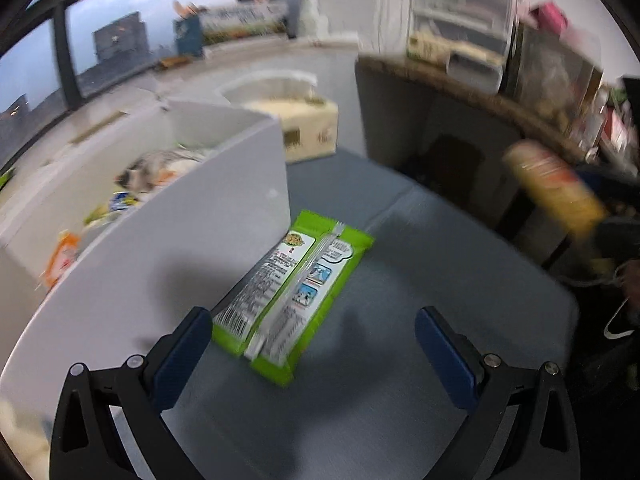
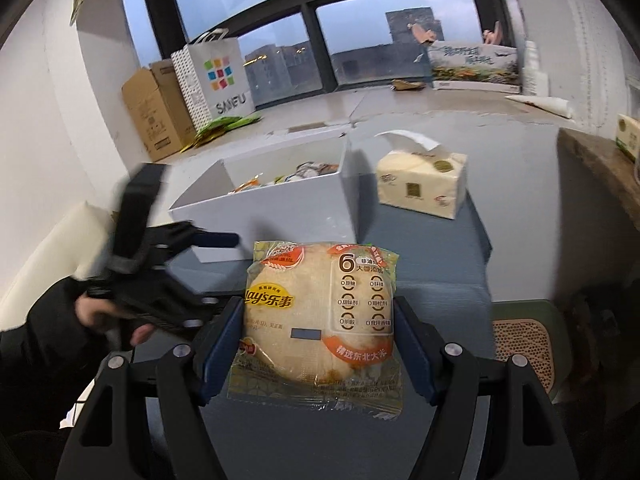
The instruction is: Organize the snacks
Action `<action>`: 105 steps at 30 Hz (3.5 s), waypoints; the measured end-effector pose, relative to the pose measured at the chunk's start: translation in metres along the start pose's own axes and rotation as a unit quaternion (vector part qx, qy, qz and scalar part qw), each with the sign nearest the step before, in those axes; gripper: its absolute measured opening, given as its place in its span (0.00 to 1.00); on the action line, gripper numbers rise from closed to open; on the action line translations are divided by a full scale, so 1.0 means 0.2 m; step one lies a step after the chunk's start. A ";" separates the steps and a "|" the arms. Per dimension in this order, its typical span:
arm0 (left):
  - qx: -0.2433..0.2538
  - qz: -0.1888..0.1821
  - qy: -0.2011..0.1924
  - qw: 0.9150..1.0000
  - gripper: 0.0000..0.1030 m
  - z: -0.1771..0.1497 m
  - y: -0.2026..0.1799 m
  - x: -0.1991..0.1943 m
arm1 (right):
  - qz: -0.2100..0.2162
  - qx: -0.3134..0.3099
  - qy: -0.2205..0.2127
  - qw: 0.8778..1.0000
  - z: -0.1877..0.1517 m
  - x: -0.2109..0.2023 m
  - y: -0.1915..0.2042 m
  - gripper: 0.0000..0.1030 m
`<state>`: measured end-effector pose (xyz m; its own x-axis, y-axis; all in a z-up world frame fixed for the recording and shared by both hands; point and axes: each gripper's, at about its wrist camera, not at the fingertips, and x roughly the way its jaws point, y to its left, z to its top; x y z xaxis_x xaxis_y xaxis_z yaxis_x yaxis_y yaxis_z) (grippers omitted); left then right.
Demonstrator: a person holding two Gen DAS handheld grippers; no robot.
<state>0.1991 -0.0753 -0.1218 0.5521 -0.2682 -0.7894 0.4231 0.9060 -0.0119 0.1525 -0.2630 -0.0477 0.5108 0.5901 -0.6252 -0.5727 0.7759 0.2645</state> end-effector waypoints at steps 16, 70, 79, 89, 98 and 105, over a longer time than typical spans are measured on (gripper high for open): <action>-0.011 -0.003 0.069 0.998 0.81 0.04 0.09 0.37 | 0.005 0.005 0.017 1.000 -0.06 0.05 -0.04 0.74; -0.358 0.110 -0.160 0.913 1.00 0.03 1.04 -0.58 | 0.003 0.001 -0.012 1.000 1.00 0.96 0.27 1.00; -0.228 0.256 -0.217 0.914 1.00 0.08 0.64 -0.90 | -0.059 -0.081 -0.042 0.994 0.91 0.72 0.50 1.00; -0.225 0.202 -0.212 0.929 1.00 0.00 0.34 -1.12 | -0.044 -0.101 -0.105 0.988 0.73 0.26 0.61 1.00; -0.249 0.171 -0.199 0.932 1.00 -0.20 0.09 -1.26 | -0.062 -0.057 -0.091 0.992 0.44 -0.03 0.61 1.00; -0.250 0.176 -0.177 0.935 1.00 -0.28 -0.01 -1.24 | -0.064 -0.053 -0.060 0.995 0.29 -0.09 0.63 1.00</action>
<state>0.0212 0.0080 0.0385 0.8351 0.0640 -0.5463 -0.1697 0.9748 -0.1452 0.1091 -0.1618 0.0396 0.6527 0.5158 -0.5549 -0.5598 0.8219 0.1056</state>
